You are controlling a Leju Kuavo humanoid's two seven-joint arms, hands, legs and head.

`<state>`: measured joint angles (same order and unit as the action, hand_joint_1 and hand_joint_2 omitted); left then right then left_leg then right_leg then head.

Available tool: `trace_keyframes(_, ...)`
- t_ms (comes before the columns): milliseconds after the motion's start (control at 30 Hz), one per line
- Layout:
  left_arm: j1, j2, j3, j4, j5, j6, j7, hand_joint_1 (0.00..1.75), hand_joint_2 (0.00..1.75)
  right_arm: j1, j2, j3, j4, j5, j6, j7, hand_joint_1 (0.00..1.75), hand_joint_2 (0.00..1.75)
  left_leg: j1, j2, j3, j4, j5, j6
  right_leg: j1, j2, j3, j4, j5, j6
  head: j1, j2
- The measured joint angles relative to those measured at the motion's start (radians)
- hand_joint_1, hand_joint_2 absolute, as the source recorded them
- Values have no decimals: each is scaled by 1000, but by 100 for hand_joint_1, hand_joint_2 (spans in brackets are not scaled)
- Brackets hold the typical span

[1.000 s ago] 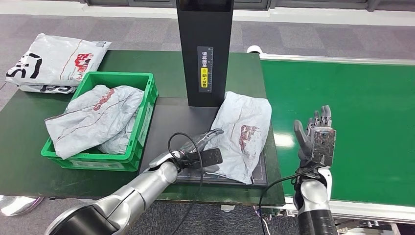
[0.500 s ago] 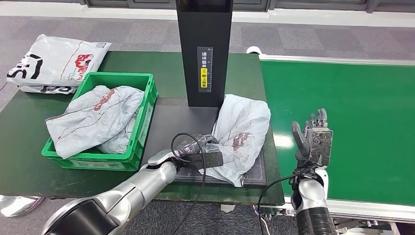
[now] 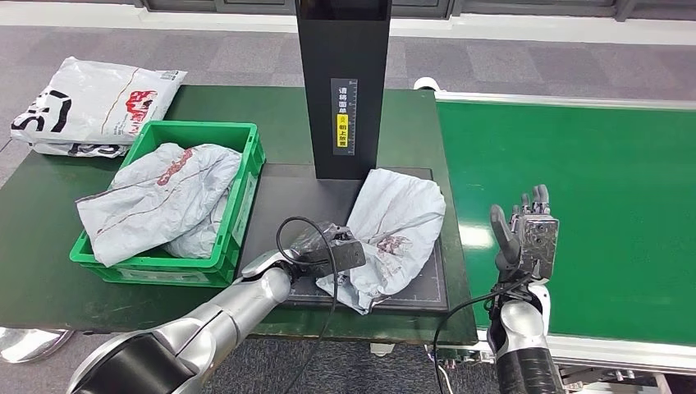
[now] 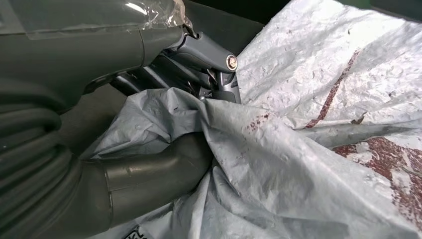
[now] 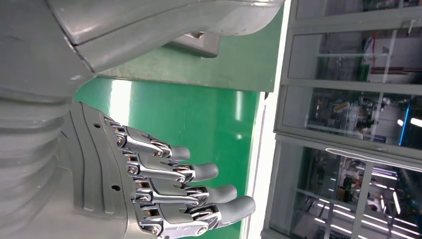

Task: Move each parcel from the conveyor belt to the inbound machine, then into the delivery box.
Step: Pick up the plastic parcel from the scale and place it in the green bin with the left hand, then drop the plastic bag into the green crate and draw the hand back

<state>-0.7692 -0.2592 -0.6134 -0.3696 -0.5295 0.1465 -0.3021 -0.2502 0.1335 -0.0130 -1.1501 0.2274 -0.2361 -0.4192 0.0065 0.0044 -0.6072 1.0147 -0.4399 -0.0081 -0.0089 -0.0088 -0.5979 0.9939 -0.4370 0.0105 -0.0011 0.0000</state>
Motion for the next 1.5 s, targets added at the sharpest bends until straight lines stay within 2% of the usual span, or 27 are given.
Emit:
trace_keyframes(500,1,3,3,2,8,7,-10,175,175,0,0,0,0,-1,-1,0,0,175,0,0,0,0,0,0,0,0,0,0,0,0,0,0)
trace_keyframes(633,1,3,37,-5,51,62,-64,175,175,0,0,0,1,-5,-9,-1,0,175,0,0,0,0,0,0,0,0,0,0,0,0,0,0)
trace_keyframes(767,-4,7,94,-51,102,166,-138,175,175,-1,0,0,1,-6,-24,-3,0,175,0,0,-1,0,0,0,0,0,-1,0,0,0,0,0)
trace_keyframes(867,-18,21,148,-127,87,309,-161,175,175,0,0,0,-1,-1,-39,-3,0,175,0,0,-1,0,0,0,0,0,-1,1,0,0,0,0)
trace_keyframes(933,-25,37,207,-213,-33,437,-159,175,175,5,1,-7,-14,10,-71,-1,0,175,0,-1,-2,0,1,-1,0,0,-2,1,0,0,0,0)
trace_keyframes(1000,-47,70,325,-290,-213,525,-186,175,175,19,3,-26,-45,17,-90,6,0,175,1,-1,-3,0,2,-1,1,-1,-3,2,0,-1,0,0)
trace_keyframes(1033,-64,90,402,-311,-266,542,-204,175,175,29,3,-36,-62,18,-88,10,0,175,1,1,-2,0,1,-2,1,1,-4,2,0,-1,0,0)
trace_keyframes(1100,-92,124,540,-332,-274,550,-221,175,175,48,4,-50,-90,18,-79,12,0,175,0,8,1,0,-1,-5,0,8,-4,3,0,-1,0,0)
trace_keyframes(1200,-101,165,658,-355,-235,553,-226,175,175,67,5,-69,-119,18,-74,12,0,175,1,11,2,-1,-1,-6,1,12,-5,4,0,-3,0,0)
trace_keyframes(1500,-102,186,733,-375,-243,554,-230,175,175,73,7,-81,-142,18,-73,12,0,175,2,2,0,-1,1,-6,1,3,-4,4,-1,-5,0,0)
